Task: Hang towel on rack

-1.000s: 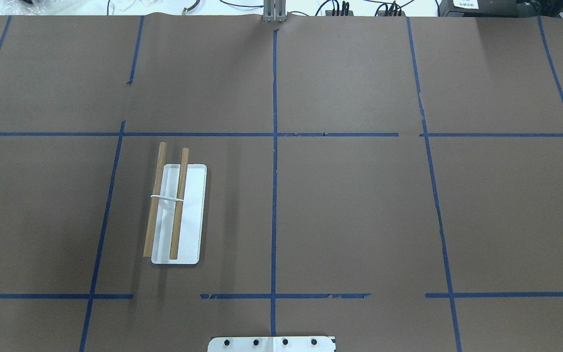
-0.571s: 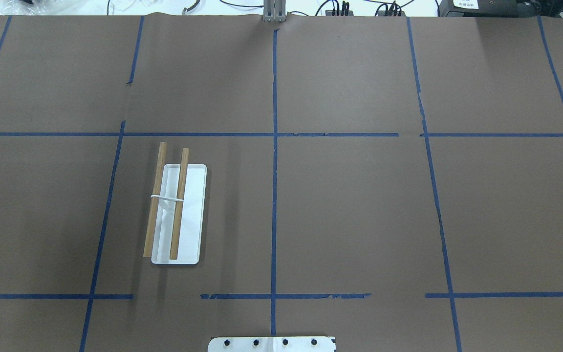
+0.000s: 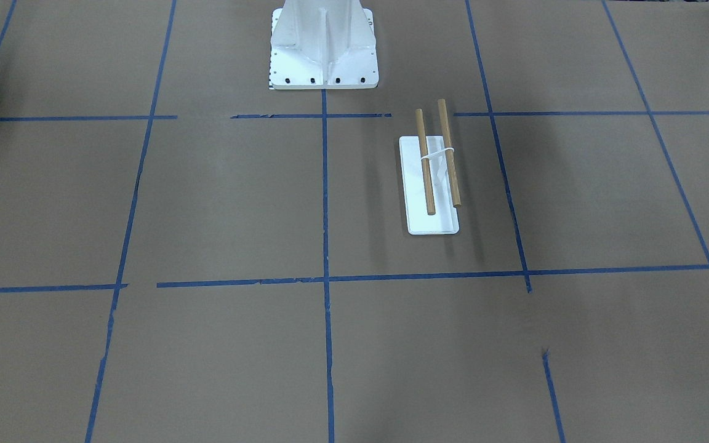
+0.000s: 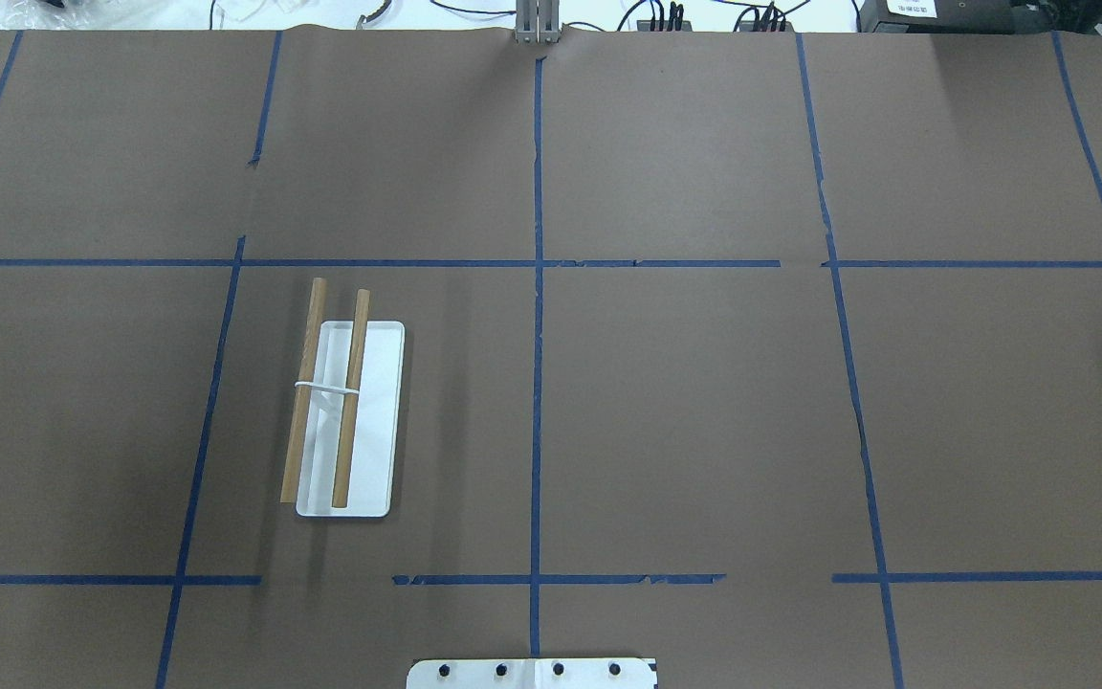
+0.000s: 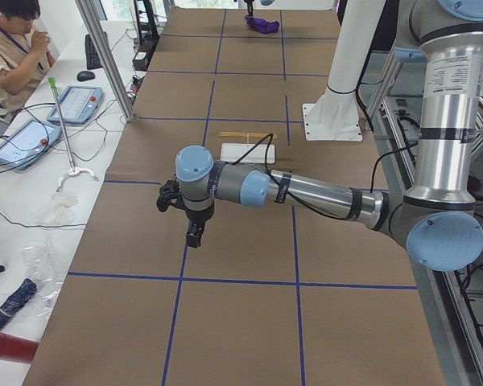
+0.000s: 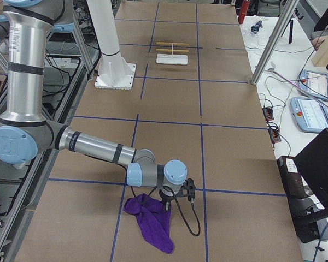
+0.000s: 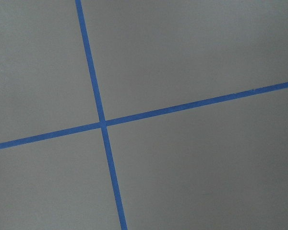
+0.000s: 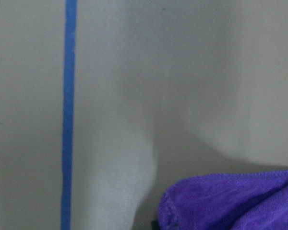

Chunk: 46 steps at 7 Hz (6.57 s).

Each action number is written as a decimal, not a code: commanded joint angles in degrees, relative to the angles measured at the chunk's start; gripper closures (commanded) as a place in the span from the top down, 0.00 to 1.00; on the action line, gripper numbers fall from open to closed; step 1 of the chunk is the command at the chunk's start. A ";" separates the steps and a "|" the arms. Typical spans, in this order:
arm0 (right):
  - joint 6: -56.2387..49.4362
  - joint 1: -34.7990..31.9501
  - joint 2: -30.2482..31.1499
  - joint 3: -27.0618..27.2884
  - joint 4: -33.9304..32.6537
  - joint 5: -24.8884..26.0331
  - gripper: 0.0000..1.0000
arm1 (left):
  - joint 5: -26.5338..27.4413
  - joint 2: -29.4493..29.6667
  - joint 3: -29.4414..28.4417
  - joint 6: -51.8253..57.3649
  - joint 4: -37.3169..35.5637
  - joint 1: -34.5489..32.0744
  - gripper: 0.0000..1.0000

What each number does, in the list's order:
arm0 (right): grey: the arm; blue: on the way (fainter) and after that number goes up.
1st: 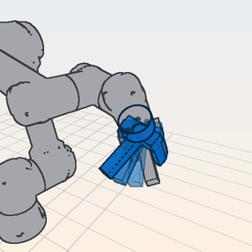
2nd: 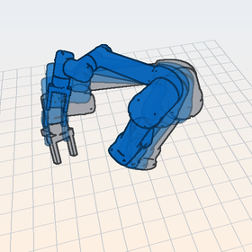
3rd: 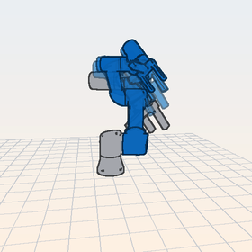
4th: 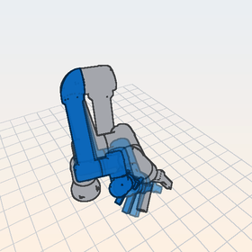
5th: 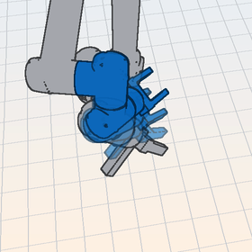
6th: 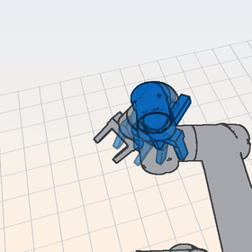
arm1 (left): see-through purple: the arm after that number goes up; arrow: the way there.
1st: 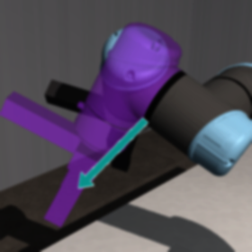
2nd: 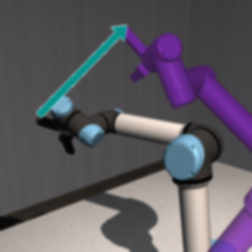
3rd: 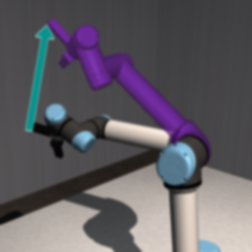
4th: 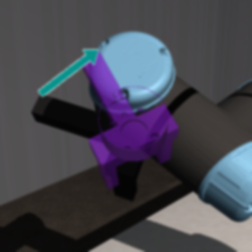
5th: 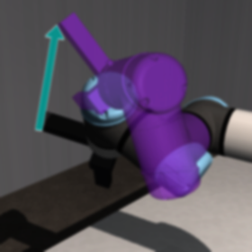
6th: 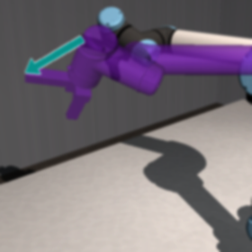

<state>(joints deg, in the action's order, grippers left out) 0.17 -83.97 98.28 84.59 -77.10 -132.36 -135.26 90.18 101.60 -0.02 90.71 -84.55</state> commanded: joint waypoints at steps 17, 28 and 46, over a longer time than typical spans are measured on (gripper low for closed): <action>68.60 45.64 -49.94 32.22 -5.62 15.44 0.00 | -1.23 33.30 -1.05 -114.12 41.21 36.03 1.00; 60.13 47.41 -50.99 30.38 -5.43 17.65 0.00 | 1.41 39.02 -9.58 -114.68 40.07 39.81 0.93; 62.67 31.16 -31.58 31.34 -3.76 2.89 1.00 | -6.05 7.68 10.29 -88.09 40.33 29.29 0.00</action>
<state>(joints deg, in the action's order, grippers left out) 62.86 -51.43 65.75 115.76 -80.87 -129.69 -138.52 101.63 112.09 -92.66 131.03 -52.14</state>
